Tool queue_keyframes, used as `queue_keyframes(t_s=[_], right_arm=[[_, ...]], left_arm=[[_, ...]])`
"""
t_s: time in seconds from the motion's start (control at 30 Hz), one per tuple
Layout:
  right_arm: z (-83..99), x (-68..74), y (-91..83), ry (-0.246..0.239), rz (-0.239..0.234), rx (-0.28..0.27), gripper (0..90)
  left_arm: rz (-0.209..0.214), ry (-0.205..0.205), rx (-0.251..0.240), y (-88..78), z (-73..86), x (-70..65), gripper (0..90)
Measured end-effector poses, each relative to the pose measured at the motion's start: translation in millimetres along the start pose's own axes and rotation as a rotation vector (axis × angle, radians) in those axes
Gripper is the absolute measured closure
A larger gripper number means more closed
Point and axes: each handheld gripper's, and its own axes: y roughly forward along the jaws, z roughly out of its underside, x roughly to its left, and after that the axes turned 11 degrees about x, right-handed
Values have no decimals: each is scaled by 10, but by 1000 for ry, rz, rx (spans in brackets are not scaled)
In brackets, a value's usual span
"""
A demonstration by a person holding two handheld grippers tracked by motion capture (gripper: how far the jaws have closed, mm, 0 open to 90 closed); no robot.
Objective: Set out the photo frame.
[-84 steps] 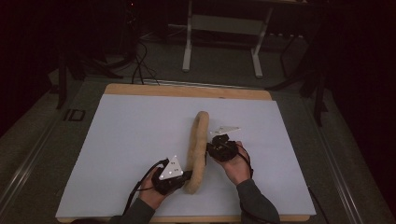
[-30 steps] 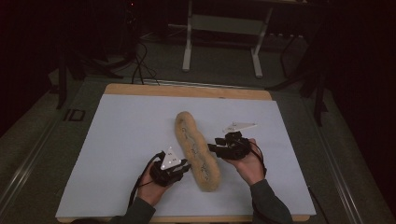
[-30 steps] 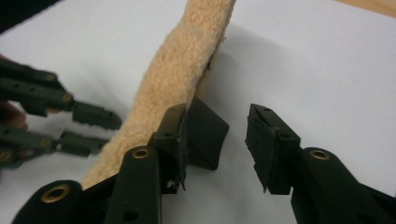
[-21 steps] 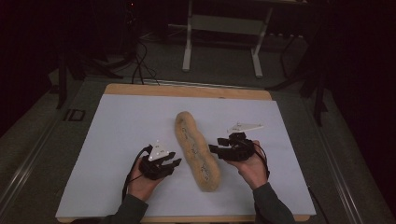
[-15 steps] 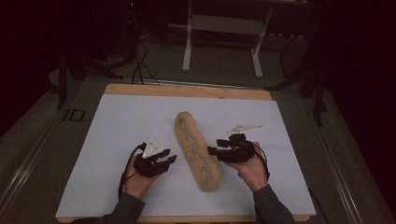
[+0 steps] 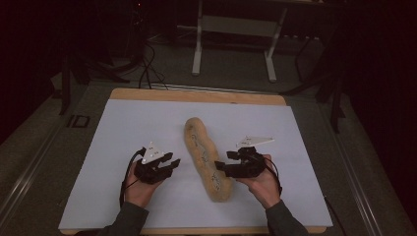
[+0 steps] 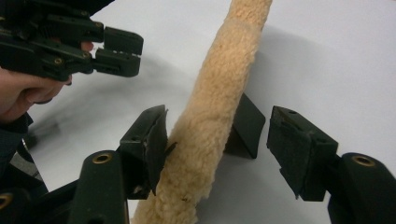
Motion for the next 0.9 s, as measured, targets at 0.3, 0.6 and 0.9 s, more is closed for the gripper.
queue_keyframes(t_s=[0.3, 0.6, 0.9], right_arm=[[75, 61, 112, -6, -4, 33, 335], [181, 102, 215, -10, -10, 57, 333], [274, 124, 282, -11, -7, 67, 334]], left_arm=[[-7, -22, -4, -30, 7, 65, 597], [-14, -46, -9, -48, 14, 114, 591], [-16, -50, -4, -51, 19, 127, 590]])
